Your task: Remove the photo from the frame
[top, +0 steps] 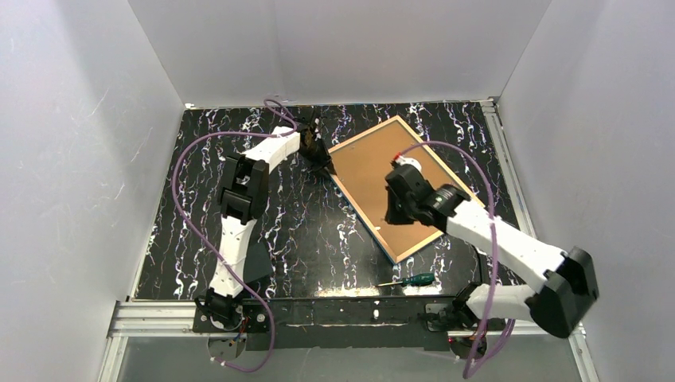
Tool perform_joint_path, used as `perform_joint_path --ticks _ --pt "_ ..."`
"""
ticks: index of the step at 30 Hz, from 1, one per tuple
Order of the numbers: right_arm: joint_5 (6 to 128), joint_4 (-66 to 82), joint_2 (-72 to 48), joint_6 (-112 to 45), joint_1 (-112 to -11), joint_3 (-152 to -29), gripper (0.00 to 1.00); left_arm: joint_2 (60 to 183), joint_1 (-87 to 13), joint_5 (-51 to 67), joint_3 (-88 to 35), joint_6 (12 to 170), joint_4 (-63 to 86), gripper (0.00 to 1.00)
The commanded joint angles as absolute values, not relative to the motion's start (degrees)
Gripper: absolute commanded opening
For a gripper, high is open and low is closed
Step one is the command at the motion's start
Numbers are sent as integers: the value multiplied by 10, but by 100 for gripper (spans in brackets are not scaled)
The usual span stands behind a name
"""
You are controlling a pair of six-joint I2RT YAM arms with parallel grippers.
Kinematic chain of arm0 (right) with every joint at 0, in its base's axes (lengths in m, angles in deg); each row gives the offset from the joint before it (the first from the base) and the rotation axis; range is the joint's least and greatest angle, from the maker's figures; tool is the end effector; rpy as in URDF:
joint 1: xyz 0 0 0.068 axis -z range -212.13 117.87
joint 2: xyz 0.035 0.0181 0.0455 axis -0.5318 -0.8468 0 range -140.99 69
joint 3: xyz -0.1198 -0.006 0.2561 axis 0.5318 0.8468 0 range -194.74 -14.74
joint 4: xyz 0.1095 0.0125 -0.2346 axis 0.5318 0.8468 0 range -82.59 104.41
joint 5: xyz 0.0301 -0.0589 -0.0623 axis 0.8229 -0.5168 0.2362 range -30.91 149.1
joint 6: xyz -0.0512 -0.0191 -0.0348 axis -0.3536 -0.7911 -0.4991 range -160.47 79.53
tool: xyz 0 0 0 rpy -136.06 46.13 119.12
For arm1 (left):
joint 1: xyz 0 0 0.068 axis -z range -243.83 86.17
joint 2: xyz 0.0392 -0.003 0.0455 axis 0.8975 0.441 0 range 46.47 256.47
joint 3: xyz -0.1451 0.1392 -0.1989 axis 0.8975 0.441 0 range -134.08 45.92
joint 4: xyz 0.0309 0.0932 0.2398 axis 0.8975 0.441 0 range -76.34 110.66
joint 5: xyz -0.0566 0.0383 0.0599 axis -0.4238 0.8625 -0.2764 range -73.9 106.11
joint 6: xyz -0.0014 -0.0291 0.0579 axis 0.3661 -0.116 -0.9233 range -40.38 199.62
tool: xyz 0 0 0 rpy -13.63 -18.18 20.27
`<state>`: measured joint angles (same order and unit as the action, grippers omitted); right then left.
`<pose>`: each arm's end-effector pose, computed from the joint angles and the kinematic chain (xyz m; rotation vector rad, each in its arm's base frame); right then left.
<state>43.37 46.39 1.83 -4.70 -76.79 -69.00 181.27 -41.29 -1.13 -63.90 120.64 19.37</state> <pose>0.1797 0.1584 0.2741 -0.0732 2.4502 0.2878 0.5147 -0.2300 0.1976 -0.1679 2.2306 -0.9553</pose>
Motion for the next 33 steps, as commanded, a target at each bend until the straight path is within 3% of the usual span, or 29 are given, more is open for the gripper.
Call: perform_joint_path --ticks 1,15,17,25,31,33 --pt "438 401 -74 -106 -758 -796 1 1873 -408 -14 -651 1134 241 0" --pt "475 314 -309 -238 -716 -967 1 1898 -417 -75 -696 1153 258 0" --pt "492 296 -324 -247 -714 -973 1 1893 -420 -76 -691 1155 261 5" --pt "519 255 -366 -261 -710 -985 1 1878 -447 -100 -694 1168 261 43" --pt "526 247 -390 -263 -710 -999 1 1890 -457 -102 -706 1171 264 47" --pt "526 246 -396 -262 -710 -1002 1 1902 -457 -109 -709 1183 263 42"
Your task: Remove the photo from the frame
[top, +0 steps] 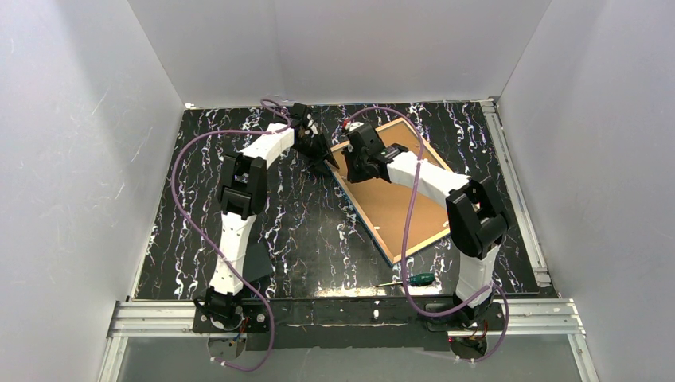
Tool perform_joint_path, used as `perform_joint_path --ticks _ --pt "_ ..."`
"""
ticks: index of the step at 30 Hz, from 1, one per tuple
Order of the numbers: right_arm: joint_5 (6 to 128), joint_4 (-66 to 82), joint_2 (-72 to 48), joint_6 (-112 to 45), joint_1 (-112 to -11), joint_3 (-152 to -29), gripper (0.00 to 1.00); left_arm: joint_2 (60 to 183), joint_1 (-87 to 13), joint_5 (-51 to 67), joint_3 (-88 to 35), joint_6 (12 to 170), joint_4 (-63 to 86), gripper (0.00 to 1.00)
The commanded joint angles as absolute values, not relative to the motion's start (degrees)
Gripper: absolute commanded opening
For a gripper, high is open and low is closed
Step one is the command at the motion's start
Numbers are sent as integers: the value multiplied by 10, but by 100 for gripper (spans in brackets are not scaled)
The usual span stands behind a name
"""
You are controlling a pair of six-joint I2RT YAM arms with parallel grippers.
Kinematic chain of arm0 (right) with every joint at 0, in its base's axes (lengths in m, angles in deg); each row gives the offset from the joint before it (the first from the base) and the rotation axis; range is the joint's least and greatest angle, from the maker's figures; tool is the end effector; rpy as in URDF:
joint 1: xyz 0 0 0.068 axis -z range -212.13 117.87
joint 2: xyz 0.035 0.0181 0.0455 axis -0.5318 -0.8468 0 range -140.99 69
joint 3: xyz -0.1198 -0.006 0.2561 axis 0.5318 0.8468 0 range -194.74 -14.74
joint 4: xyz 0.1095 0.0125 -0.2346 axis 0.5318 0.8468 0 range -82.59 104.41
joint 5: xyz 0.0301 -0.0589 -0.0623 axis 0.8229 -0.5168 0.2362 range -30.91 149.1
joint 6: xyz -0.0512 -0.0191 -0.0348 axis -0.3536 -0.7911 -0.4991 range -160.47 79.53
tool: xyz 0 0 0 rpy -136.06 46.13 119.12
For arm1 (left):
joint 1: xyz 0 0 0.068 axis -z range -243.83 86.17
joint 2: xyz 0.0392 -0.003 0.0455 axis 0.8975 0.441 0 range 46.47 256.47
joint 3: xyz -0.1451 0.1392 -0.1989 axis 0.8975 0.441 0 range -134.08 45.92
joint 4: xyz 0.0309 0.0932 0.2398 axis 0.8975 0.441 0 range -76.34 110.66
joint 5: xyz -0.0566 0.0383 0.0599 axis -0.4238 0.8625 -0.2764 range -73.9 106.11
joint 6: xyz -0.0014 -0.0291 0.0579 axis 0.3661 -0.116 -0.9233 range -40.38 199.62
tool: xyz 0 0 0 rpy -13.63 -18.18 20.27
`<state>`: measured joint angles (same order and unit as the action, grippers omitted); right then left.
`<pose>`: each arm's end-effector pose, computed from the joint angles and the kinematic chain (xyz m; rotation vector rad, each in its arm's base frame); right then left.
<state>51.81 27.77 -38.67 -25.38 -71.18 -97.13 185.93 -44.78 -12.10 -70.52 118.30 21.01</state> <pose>0.3419 0.2692 0.2367 -0.4334 2.3408 0.3066 0.5379 -0.2112 0.1922 -0.0631 2.2334 -1.0983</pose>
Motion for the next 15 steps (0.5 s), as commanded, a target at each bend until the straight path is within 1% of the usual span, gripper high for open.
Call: perform_joint_path --ticks 1,3,5,6,12,15 --pt "526 247 -398 -263 -710 -1003 1 1906 -457 -107 -711 1189 267 37" --pt "524 246 -399 -263 -710 -1001 1 1909 -457 -89 -705 1194 274 28" --pt "521 245 -402 -264 -709 -1000 1 1905 -457 -72 -693 1201 275 17" --pt "520 243 -403 -264 -710 -999 1 1902 -457 -67 -684 1204 273 13" --pt "508 237 -416 -263 -709 -1003 1 1896 -457 -58 -664 1213 264 1" --pt "487 237 -425 -263 -710 -1010 1 1893 -457 -57 -659 1207 266 0"
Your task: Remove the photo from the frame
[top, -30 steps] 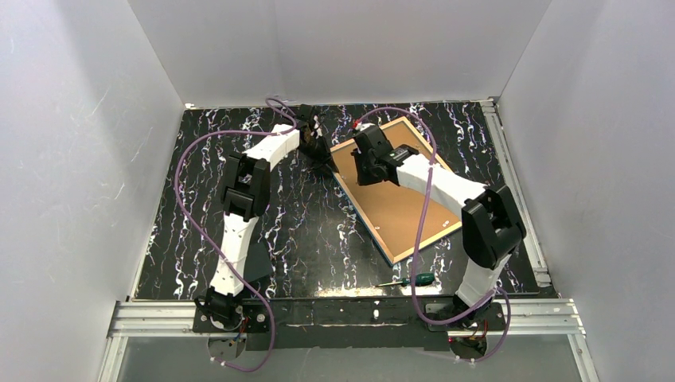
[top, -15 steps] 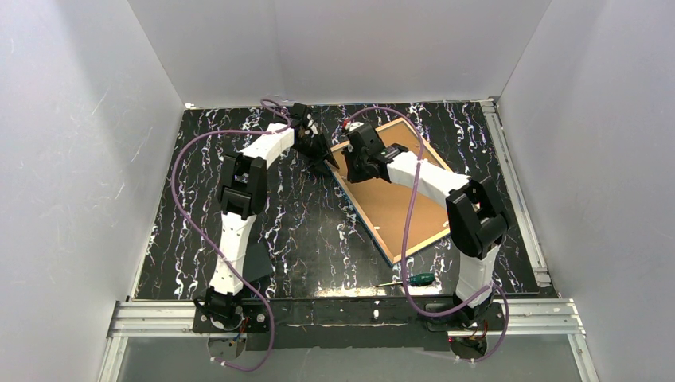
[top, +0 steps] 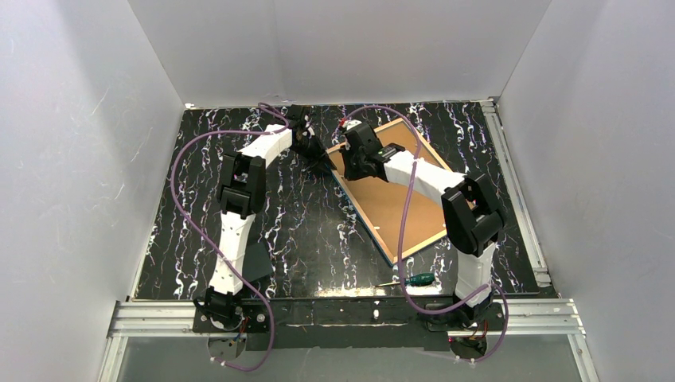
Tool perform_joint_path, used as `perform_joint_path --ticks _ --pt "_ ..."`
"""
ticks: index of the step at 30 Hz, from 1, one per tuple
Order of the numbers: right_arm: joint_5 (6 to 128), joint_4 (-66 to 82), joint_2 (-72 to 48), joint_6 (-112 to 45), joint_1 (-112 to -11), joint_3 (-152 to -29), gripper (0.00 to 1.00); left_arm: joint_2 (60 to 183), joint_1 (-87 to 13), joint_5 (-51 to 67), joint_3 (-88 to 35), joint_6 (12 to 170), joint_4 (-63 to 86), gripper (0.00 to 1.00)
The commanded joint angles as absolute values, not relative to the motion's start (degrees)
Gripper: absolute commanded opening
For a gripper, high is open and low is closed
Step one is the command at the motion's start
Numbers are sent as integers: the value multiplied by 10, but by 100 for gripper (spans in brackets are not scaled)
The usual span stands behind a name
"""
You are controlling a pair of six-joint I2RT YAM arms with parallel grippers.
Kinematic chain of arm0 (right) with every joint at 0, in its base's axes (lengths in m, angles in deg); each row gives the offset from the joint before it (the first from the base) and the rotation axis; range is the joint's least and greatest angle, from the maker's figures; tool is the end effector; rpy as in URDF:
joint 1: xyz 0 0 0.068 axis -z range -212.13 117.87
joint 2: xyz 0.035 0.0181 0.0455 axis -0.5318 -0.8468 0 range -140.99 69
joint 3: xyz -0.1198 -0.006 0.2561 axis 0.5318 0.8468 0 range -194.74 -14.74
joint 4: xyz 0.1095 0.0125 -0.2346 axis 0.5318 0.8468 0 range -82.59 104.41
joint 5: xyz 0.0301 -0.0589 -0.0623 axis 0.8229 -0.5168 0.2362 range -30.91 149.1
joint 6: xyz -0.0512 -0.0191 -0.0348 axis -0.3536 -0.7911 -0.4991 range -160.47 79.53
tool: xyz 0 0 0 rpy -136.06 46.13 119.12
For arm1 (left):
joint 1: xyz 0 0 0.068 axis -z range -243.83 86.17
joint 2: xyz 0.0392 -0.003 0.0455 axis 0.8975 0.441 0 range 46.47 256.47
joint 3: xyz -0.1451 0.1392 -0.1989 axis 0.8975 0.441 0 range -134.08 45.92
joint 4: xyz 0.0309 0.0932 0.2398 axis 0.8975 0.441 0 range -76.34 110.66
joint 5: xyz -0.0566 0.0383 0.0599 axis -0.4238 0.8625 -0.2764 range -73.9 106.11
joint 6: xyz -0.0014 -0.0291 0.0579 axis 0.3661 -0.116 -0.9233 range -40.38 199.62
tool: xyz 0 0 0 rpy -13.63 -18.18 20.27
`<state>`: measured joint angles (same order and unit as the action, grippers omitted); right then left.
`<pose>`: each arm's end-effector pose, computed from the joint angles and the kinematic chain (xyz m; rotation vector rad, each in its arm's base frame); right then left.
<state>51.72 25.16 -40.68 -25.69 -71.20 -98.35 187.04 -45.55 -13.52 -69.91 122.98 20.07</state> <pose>0.3505 0.2763 0.2331 -0.4310 2.3099 0.3185 0.5410 -0.2052 0.1797 -0.1602 2.2614 -1.1571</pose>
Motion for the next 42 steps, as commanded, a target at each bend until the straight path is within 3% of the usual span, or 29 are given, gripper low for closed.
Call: perform_joint_path --ticks 1,6,14,20,25,30,35,42 --pt "477 238 -429 -262 -710 -1013 1 1891 -457 -57 -658 1206 267 0" --pt "422 264 -448 -253 -710 -1039 1 1890 -457 -57 -653 1202 270 0" --pt "443 274 -439 -262 -709 -1065 1 1898 -457 -63 -667 1207 271 2" --pt "459 319 -322 -280 -706 -1049 1 1921 -457 -77 -757 1199 314 33" --pt "441 388 -215 -290 -705 -964 1 1907 -456 -94 -775 1206 327 53" --pt "501 422 -97 -247 -705 -834 1 1847 -434 -104 -692 1203 326 62" --pt "517 427 9 -204 -705 -722 1 1772 -394 -110 -581 1225 297 64" --pt "509 422 120 -147 -706 -623 1 1685 -303 -65 -354 1396 108 65"
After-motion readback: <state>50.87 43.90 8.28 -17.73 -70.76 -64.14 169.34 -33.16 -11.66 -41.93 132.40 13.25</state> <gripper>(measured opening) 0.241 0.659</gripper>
